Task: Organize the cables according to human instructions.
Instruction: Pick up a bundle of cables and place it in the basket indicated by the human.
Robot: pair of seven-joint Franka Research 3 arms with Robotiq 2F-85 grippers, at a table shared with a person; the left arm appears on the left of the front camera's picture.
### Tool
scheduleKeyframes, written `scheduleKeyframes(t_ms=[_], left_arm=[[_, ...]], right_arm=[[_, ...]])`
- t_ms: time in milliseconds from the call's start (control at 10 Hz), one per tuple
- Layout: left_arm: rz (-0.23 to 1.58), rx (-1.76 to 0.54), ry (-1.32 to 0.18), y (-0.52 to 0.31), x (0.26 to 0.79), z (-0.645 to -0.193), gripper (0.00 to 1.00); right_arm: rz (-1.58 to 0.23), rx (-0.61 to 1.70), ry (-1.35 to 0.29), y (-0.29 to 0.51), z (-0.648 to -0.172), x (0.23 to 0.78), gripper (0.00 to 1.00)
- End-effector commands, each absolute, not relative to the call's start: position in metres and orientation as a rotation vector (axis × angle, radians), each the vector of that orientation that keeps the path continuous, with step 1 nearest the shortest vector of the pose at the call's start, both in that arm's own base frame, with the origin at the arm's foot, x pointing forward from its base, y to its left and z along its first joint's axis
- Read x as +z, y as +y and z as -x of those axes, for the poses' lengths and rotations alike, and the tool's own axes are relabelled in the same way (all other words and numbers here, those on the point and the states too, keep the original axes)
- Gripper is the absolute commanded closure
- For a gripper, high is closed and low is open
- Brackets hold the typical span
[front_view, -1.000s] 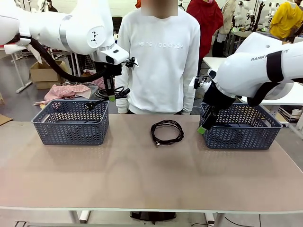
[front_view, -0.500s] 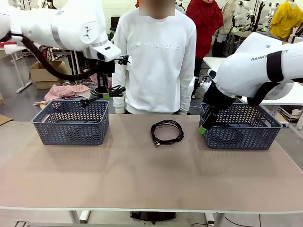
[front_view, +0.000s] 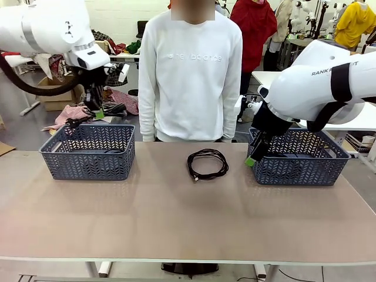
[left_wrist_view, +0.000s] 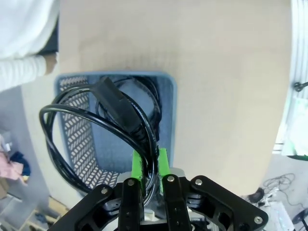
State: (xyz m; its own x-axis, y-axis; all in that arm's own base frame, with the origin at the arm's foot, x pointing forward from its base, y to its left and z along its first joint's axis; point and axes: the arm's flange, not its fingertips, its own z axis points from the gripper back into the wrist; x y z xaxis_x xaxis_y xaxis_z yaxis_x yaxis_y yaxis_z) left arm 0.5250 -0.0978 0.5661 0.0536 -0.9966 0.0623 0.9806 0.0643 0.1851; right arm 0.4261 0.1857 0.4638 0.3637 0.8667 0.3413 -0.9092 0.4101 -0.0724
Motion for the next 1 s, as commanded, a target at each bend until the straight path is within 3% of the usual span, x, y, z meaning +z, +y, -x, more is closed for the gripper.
scheduleKeyframes(t_ms=[0, 900], left_arm=[[-0.128, -1.528, -0.217, -0.092, 0.547, -0.525, 0.85], [-0.139, -1.512, -0.201, -0.062, 0.501, -0.551, 0.85]], right_arm=[[-0.135, 1.145, -0.353, 0.186, -0.426, 0.464, 0.0], [-0.135, 1.145, -0.353, 0.186, -0.426, 0.464, 0.0]])
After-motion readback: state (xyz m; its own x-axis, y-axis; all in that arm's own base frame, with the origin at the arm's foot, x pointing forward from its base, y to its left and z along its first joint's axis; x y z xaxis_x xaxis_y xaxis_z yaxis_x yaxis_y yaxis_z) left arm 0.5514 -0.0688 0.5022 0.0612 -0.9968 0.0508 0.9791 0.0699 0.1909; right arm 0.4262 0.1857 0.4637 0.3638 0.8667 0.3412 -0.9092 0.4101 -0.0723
